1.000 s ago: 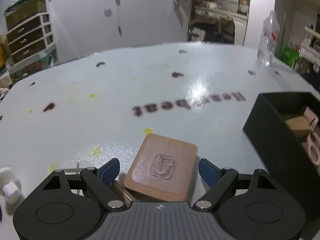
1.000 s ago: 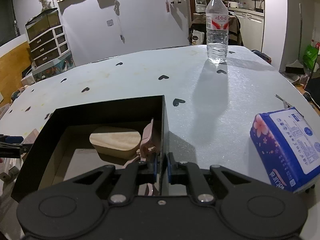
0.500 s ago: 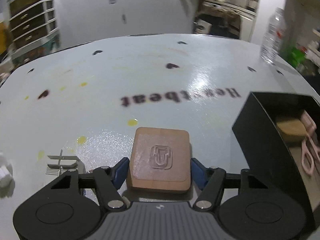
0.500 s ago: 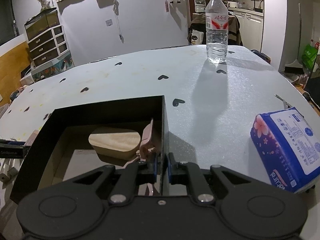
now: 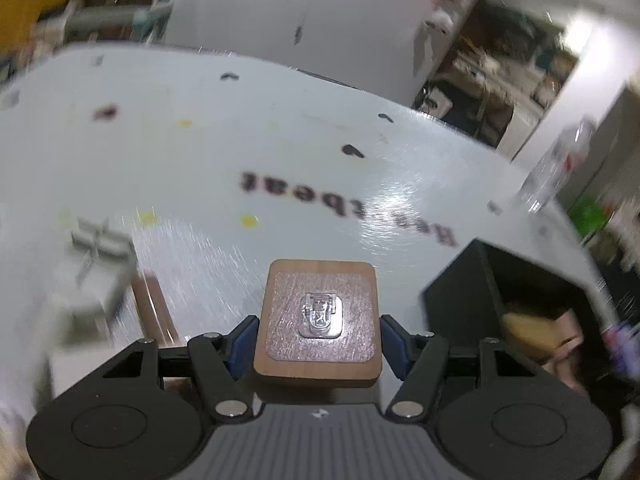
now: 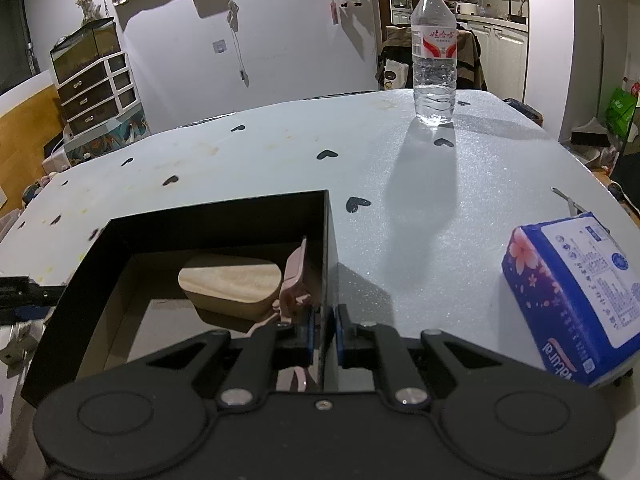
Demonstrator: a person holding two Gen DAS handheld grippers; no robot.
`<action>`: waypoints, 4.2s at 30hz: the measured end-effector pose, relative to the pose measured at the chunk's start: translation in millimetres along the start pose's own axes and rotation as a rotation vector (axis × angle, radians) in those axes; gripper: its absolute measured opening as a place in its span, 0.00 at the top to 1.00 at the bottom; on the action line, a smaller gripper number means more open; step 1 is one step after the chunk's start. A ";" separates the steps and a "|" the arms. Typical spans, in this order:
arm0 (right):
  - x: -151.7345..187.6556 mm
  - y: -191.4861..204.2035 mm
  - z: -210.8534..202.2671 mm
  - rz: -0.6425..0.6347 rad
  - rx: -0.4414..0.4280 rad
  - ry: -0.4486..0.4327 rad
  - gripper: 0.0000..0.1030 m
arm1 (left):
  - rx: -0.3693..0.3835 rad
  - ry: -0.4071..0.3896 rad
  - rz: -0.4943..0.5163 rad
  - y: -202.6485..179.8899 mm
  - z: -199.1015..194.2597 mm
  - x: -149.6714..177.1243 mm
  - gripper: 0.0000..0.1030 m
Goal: Organize rigid objects
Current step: 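Carry the brown coaster into the black box and open the left tool, then withdraw the open left tool from the box toward the loose items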
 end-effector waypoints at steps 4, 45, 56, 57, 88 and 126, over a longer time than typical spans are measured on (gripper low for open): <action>0.2 0.0 0.0 0.001 -0.001 0.000 0.89 | 0.032 -0.035 -0.082 -5.9 -16.0 6.4 0.38; 1.0 -3.4 0.2 0.006 -0.037 -0.010 0.89 | -0.025 -0.087 0.208 -140.4 -21.8 38.1 0.16; 1.4 -3.2 1.0 0.006 -0.032 -0.010 0.89 | -0.029 0.156 0.450 -136.5 -0.4 54.9 0.08; 1.5 -3.2 1.2 0.007 -0.032 -0.010 0.89 | -0.035 0.178 0.482 -137.9 3.5 55.1 0.08; 1.2 -3.3 2.5 0.008 -0.020 -0.002 0.89 | -0.178 0.380 0.487 -113.2 51.7 12.9 0.06; 1.2 -2.5 1.8 0.004 -0.023 -0.005 0.90 | -0.077 -0.246 0.293 -74.4 -83.4 -2.2 0.00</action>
Point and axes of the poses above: each gripper's, at about its wrist camera, not at the fingertips, and z roughly the way its jaws point, y to its left, x to its underside, the point moved 6 cm from there along z, roughly the way its jaws point
